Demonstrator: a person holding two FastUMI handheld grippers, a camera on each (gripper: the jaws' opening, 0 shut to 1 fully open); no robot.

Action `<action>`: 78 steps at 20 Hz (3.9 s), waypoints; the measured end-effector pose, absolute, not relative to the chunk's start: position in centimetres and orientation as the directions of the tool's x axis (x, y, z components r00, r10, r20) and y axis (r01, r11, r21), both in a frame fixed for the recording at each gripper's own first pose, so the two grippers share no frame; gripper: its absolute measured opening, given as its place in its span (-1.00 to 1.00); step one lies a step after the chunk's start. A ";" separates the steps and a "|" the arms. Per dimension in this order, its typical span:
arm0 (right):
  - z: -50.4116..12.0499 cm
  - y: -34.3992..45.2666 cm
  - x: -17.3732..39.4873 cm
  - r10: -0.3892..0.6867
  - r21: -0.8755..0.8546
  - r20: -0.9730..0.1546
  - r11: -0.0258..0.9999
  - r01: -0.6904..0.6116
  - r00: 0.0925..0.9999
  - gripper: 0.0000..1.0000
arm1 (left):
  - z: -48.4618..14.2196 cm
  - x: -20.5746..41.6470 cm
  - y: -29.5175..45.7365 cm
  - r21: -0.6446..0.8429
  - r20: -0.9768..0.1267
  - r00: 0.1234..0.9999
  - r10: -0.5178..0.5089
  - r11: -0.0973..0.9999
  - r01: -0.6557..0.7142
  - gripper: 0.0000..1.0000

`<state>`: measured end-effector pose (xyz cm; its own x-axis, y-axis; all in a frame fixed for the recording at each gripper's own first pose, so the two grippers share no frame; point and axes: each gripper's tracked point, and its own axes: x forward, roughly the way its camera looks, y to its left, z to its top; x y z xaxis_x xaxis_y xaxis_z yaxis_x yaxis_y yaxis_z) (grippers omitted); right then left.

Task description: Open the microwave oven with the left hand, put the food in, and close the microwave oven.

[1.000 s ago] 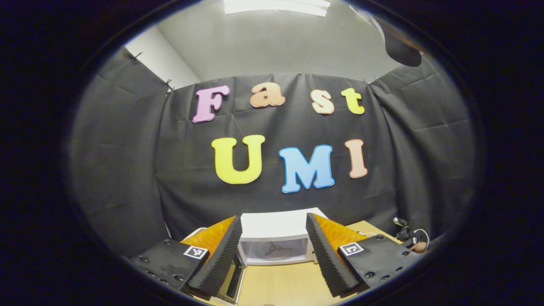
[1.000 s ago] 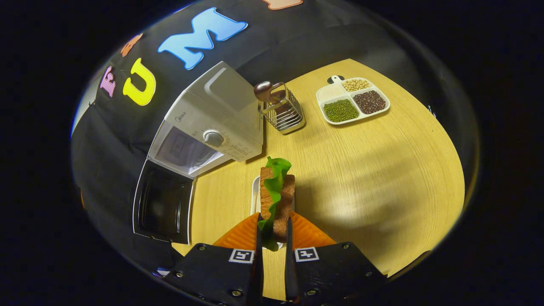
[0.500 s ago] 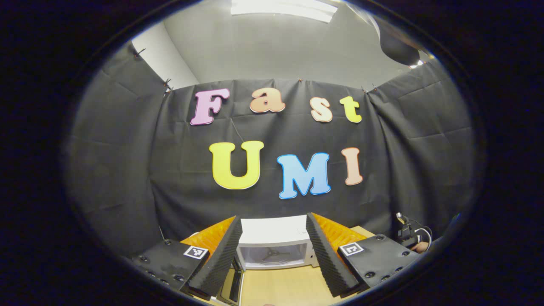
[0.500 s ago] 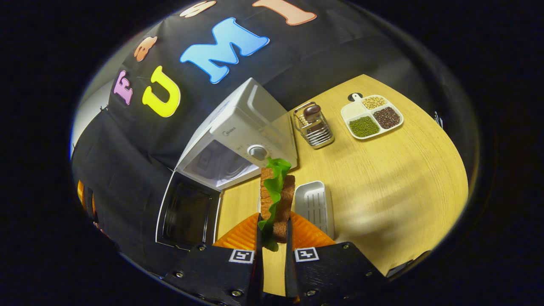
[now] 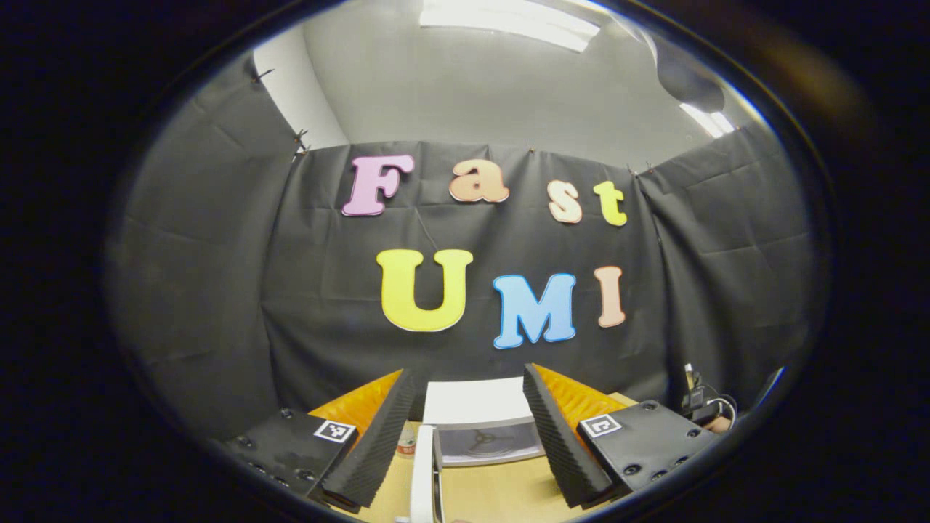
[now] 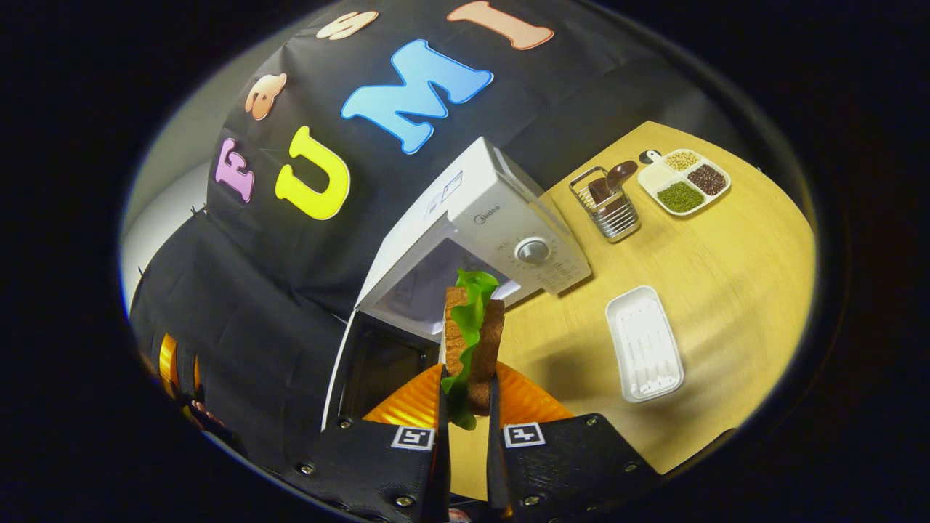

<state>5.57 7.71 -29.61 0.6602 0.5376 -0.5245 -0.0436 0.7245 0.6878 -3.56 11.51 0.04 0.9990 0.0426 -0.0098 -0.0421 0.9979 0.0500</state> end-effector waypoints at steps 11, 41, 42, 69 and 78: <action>-27.9 15.1 9.4 0.592 0.853 -0.353 0.522 -0.010 0.725 -0.60 | 3.1 -2.1 17.3 0.017 0.009 0.999 0.037 0.999 -0.037 0.89; -37.8 21.5 23.7 0.366 0.930 -0.317 0.301 0.210 0.875 -0.60 | 0.5 -0.3 25.3 0.067 -0.108 0.994 0.036 0.997 -0.029 0.89; -38.0 21.5 24.1 0.352 0.930 -0.316 0.300 0.214 0.881 -0.60 | 0.3 -0.1 25.4 0.064 -0.107 0.994 0.037 0.997 -0.031 0.89; -44.5 24.9 30.1 0.178 0.839 -0.475 0.385 0.383 0.862 0.44 | -2.4 0.3 28.3 0.021 -0.139 0.988 0.069 0.998 -0.066 0.88; -42.7 23.1 26.6 0.211 0.817 -0.483 0.458 0.350 0.850 0.92 | -2.3 0.2 27.6 -0.013 -0.118 0.991 0.061 0.998 -0.063 0.87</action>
